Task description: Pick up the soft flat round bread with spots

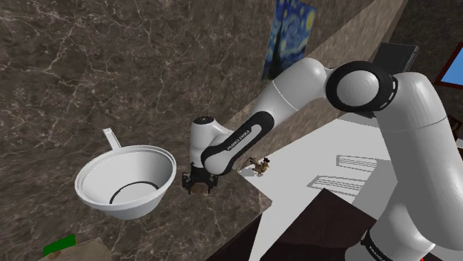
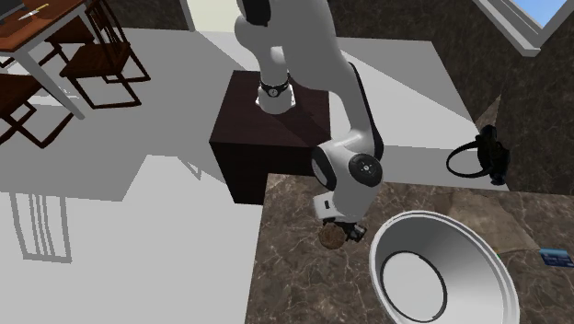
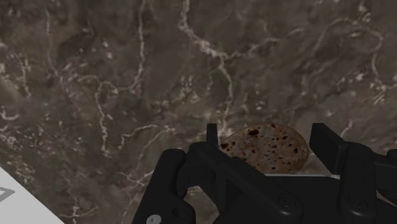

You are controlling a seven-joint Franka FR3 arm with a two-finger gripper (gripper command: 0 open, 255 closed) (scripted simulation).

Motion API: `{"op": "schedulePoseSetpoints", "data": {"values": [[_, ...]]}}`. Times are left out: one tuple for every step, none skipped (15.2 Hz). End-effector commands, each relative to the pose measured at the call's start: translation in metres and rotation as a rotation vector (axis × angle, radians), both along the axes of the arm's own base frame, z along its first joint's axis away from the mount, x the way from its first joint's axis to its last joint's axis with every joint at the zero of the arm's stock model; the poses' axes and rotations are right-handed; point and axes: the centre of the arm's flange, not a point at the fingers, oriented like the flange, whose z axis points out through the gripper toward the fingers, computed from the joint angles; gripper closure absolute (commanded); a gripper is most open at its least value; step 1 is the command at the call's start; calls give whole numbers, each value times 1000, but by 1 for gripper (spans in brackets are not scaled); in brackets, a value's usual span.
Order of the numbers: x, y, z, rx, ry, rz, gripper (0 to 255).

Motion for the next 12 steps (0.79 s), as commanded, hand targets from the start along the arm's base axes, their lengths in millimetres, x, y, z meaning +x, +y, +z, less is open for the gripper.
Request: {"op": "schedulePoseSetpoints", "data": {"values": [[0, -1, 10, 0, 0, 0, 255], [0, -1, 16, 0, 0, 0, 255], [0, -1, 21, 0, 0, 0, 255], [0, -1, 26, 0, 0, 0, 255], [0, -1, 31, 0, 0, 0, 255], [0, -1, 37, 0, 0, 0, 255], [0, -1, 42, 0, 0, 0, 255], [0, -1, 47, 0, 0, 0, 255], [0, -1, 53, 0, 0, 0, 255], [0, -1, 58, 0, 0, 0, 255], [0, -1, 59, 0, 0, 0, 255], [0, -1, 59, 0, 0, 0, 255]]}}
